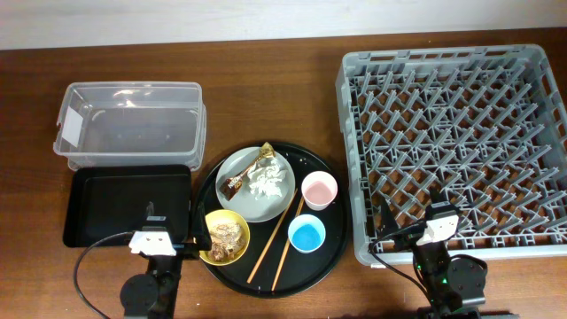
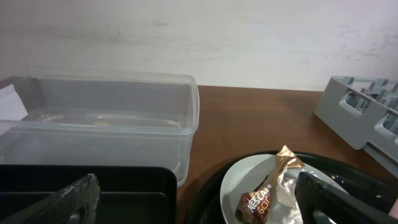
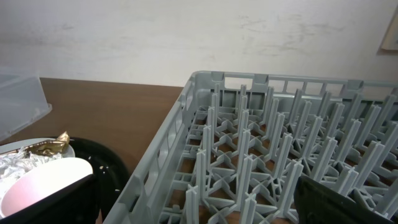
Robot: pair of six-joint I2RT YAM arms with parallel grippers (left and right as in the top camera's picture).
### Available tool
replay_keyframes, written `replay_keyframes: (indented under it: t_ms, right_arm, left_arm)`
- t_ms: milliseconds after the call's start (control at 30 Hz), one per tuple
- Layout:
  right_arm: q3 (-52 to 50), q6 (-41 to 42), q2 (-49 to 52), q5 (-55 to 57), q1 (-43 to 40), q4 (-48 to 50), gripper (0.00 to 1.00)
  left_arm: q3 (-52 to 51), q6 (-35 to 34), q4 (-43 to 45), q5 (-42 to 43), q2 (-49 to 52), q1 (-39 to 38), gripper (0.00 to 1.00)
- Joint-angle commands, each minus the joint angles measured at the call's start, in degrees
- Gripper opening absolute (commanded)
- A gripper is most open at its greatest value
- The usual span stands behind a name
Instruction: Sort waste into correct bins and load items into the dishwasher rack
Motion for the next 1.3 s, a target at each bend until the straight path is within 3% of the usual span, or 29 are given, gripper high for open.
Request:
replay_keyframes:
  t_ms: [0,367,800,1100,1267]
  right_arm:
    - [-0.31,0.26,-0.2,0.42,0.26,-0.37,0.99]
    - [0.48,4.96,-0.2,0.04,0.26,-0.22,0.99]
    - [12.66,5.03,0.76,0.04,0.26,-14.08,0.99]
    - [25.59,5.42,12.9,-0.15,0.26,-25.86,0.99]
    - [39.1,5.42,27.08,-0.39,0.26,-38.36,0.99]
  left_arm:
    - [-0.39,0.9,0.04,-0.22,-0.09,0.28,0.99]
    - [0.59,0.87,-1.2,1.77,-0.09,0.28,0.99]
    - [11.87,0.85,-16.83,2.89,3.28,0.28,0.99]
    - [21.51,0.66,-20.13,8.98,21.16,0.24,0.99]
    - [34.53,0.68,-30.21,10.62,38.8,0.24,0.99]
